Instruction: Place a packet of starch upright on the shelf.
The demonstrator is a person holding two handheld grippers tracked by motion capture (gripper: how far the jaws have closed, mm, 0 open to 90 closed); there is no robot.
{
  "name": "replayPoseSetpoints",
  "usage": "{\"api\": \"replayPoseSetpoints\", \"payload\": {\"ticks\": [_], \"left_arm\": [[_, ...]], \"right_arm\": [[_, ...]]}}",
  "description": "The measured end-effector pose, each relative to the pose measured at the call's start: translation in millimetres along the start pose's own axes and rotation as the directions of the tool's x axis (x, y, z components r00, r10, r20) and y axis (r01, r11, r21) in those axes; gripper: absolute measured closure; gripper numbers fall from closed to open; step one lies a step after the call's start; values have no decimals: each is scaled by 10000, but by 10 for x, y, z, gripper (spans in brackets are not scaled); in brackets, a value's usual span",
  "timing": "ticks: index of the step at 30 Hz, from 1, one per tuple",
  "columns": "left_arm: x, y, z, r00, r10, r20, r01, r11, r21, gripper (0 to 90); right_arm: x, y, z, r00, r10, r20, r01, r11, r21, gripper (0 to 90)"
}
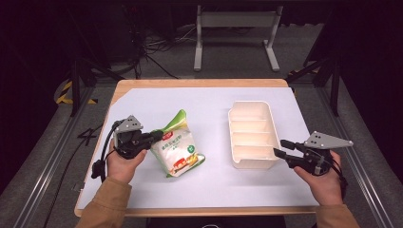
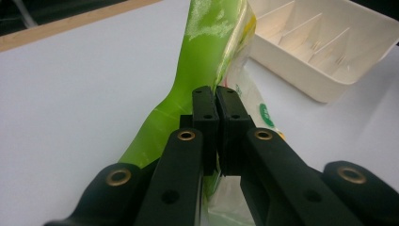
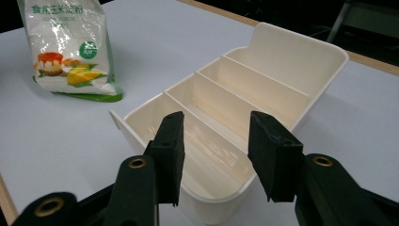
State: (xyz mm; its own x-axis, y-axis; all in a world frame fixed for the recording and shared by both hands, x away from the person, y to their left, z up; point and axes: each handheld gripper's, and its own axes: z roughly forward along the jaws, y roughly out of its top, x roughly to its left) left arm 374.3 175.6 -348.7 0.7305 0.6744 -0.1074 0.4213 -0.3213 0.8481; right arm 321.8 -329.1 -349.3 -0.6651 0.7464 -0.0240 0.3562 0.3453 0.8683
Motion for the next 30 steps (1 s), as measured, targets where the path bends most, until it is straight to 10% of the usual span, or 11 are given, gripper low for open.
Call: {"api": "replayPoseSetpoints", "payload": {"ticks": [12, 30], "left_arm": [[-254, 108, -88, 9944, 1031, -248, -1033, 9946, -65, 884], [-389, 238, -344, 9842, 1687, -533, -1715, 9837, -540, 885]], "right_arm": [[278, 303, 235, 9904, -545, -1273, 508, 9982, -319, 562], [728, 912, 800, 9465, -1909, -2601, 1882, 9815, -354, 552]]}}
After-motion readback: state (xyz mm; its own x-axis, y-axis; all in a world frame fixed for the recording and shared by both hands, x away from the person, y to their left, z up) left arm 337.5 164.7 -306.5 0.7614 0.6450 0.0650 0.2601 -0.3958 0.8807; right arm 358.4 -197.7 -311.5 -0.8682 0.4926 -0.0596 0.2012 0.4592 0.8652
